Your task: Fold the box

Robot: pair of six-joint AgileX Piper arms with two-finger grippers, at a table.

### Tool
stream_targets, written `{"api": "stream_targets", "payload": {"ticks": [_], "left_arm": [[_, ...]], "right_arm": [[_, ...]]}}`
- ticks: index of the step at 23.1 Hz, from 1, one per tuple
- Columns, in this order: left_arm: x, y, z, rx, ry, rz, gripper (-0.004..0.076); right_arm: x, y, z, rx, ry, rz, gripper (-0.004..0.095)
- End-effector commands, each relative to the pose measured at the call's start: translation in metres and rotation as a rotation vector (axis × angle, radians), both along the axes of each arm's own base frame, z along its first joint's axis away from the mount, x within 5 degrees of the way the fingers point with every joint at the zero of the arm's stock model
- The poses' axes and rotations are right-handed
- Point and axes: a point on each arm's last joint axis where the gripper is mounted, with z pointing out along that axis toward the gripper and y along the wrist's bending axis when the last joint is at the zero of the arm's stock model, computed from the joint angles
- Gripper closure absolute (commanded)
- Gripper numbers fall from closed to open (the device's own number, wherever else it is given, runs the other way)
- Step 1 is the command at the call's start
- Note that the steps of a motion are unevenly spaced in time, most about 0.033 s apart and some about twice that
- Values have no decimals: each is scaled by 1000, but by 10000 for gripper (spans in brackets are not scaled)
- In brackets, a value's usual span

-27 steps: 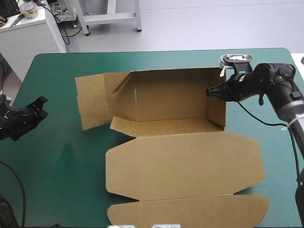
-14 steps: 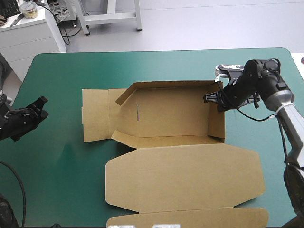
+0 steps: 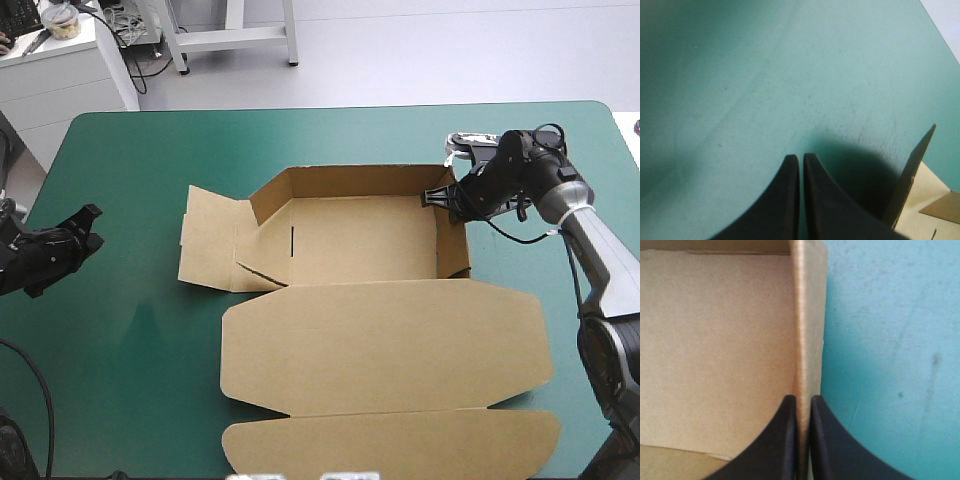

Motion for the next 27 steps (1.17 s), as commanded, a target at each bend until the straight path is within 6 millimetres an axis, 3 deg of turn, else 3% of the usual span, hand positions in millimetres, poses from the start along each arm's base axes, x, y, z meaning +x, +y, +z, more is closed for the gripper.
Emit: {"api": "stream_targets", "payload": {"ticks": [1, 2, 4, 5, 7, 9, 14, 20, 27], "left_arm": [[-1, -1, 19, 3, -78, 24, 722], [-1, -1, 19, 3, -78, 24, 722], [-1, -1, 19, 13, -80, 18, 730], [-1, -1, 19, 13, -80, 18, 734], [-1, 0, 19, 15, -81, 20, 734], [-1, -1, 19, 13, -80, 18, 734], [-2, -1, 19, 1, -75, 19, 734], [-2, -1, 19, 6, -72, 17, 734], [-2, -1, 19, 7, -73, 19, 734]], "right_arm": [[1, 1, 18, 35, -84, 25, 828], [1, 1, 18, 36, -82, 27, 788], [1, 3, 17, 42, -87, 48, 548], [2, 3, 22, 38, -103, 63, 342], [5, 3, 34, 34, -146, 72, 132], [6, 2, 55, 37, -187, 57, 22], [-1, -4, 90, -14, -186, 34, 22], [-16, -10, 104, -53, -178, 19, 24], [-43, -14, 135, -24, -244, -6, 27]]}}
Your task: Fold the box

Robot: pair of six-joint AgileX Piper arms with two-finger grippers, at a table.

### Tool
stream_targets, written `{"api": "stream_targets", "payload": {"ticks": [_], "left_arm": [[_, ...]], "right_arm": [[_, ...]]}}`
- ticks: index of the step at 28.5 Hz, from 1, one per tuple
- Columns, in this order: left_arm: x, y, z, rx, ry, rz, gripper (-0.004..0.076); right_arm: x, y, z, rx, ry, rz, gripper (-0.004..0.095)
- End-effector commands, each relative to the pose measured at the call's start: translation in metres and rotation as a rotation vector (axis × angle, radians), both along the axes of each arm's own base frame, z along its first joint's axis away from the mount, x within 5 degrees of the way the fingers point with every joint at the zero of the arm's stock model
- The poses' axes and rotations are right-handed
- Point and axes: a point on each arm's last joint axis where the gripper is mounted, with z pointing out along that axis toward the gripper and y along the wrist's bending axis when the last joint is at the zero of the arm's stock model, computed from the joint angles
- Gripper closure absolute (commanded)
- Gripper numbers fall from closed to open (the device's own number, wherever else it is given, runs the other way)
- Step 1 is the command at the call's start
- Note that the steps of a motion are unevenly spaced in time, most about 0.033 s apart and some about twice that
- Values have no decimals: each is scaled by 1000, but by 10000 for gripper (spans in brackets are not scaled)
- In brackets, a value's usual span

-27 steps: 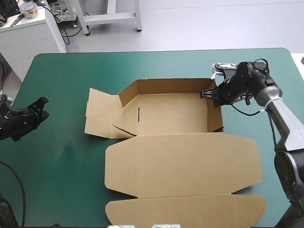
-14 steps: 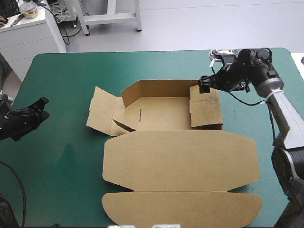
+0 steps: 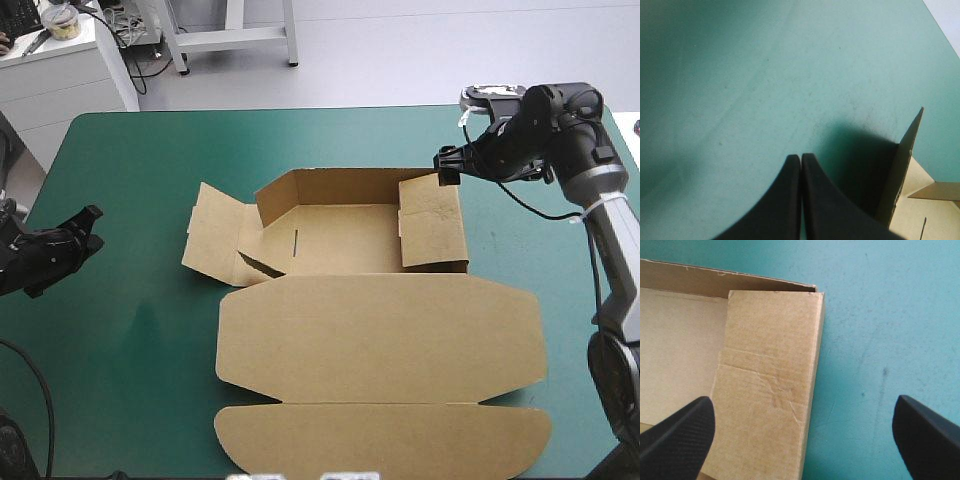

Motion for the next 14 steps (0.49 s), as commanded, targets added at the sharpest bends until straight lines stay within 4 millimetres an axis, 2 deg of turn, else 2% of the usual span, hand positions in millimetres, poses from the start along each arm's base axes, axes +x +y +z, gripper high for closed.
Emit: {"api": "stream_targets", "payload": {"ticks": [1, 7, 10, 14], "left_arm": [[-1, 0, 19, 0, -76, 31, 734], [-1, -1, 19, -1, -75, 29, 734], [-1, -1, 19, -1, -75, 29, 734], [-1, -1, 19, -1, -75, 29, 734]], "right_arm": [[-33, -7, 47, 32, -129, -12, 27], [-53, -10, 67, 63, -179, -36, 27], [-57, -9, 59, 63, -147, -36, 31], [-52, -8, 38, 59, -102, -39, 31]]}}
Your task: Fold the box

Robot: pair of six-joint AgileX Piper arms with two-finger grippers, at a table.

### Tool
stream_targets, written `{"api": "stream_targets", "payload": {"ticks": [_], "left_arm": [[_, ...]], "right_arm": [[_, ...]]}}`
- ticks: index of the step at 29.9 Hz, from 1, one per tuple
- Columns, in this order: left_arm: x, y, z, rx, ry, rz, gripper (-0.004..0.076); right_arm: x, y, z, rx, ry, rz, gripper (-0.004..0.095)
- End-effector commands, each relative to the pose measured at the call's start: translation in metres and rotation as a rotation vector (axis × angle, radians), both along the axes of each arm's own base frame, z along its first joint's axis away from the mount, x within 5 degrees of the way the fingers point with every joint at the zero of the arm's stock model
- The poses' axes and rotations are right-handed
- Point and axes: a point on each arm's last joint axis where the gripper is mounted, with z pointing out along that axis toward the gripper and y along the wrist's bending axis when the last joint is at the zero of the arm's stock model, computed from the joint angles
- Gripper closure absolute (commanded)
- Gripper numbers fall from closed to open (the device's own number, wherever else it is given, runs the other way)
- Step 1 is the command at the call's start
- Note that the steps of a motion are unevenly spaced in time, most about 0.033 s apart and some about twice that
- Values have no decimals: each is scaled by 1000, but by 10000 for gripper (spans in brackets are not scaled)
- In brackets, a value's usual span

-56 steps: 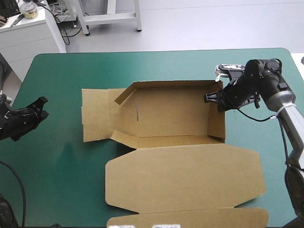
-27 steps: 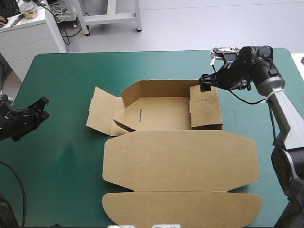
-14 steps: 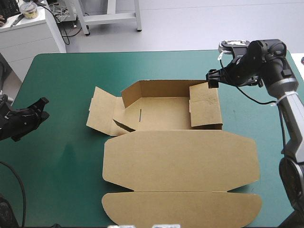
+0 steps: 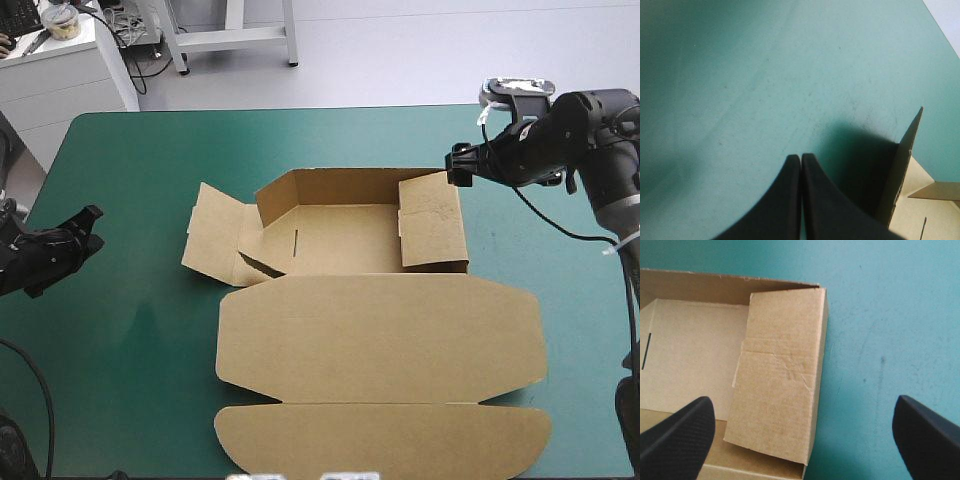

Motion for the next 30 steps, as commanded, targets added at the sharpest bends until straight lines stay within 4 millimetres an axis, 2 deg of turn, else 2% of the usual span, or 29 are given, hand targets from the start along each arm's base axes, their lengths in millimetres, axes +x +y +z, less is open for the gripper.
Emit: {"api": "stream_targets", "payload": {"ticks": [1, 12, 19, 30], "left_arm": [[-1, -1, 19, -1, -75, 29, 734], [-1, -1, 19, -1, -75, 29, 734], [-1, -1, 19, -1, -75, 29, 734], [-1, 0, 19, 0, -76, 31, 734]], "right_arm": [[-6, -1, -1, 21, -34, -5, 31], [34, 9, -61, 44, 66, -11, 31], [57, 12, -103, 19, 192, -7, 31], [63, 14, -126, -2, 281, 9, 40]]}}
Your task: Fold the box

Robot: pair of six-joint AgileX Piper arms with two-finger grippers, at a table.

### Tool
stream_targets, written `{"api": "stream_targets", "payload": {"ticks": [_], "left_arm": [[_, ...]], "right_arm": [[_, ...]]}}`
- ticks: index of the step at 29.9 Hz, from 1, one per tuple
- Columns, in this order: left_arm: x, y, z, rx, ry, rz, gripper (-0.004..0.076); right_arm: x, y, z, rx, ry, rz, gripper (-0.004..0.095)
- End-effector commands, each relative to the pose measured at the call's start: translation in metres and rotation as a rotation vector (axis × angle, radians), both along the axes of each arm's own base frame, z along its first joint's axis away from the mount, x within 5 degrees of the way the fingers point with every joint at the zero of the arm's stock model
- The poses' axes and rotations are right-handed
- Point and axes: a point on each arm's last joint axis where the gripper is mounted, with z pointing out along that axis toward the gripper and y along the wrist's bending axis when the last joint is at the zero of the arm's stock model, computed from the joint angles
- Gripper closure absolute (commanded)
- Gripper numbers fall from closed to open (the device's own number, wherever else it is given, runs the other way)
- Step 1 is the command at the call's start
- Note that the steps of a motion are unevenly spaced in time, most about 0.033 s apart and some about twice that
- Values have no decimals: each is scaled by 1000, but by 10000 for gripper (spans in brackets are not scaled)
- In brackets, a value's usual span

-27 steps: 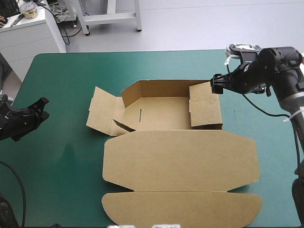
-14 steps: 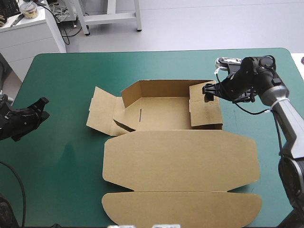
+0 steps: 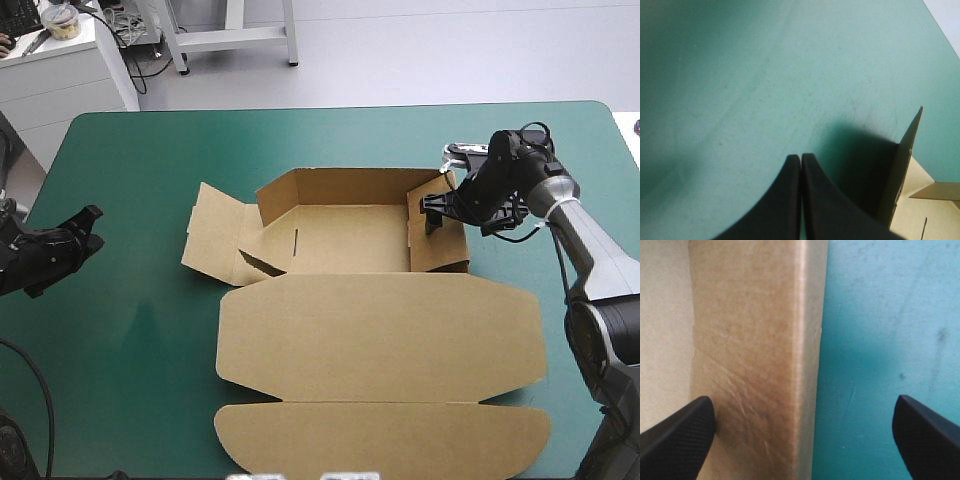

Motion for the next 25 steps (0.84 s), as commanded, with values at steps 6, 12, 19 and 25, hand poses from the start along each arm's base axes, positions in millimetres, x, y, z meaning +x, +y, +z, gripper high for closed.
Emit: {"api": "stream_targets", "payload": {"ticks": [6, 12, 19, 25], "left_arm": [[-1, 0, 19, 0, -76, 31, 734], [-2, 0, 19, 8, -71, 26, 734], [-2, 0, 18, 16, -65, 23, 734], [-2, 1, 18, 93, -71, -23, 734]], "right_arm": [[-7, -1, 19, 10, -19, 15, 400], [-9, 0, 18, 15, -3, 45, 911], [-11, 1, 21, 24, 5, 47, 911], [-17, 0, 57, 30, -61, 73, 911]]}}
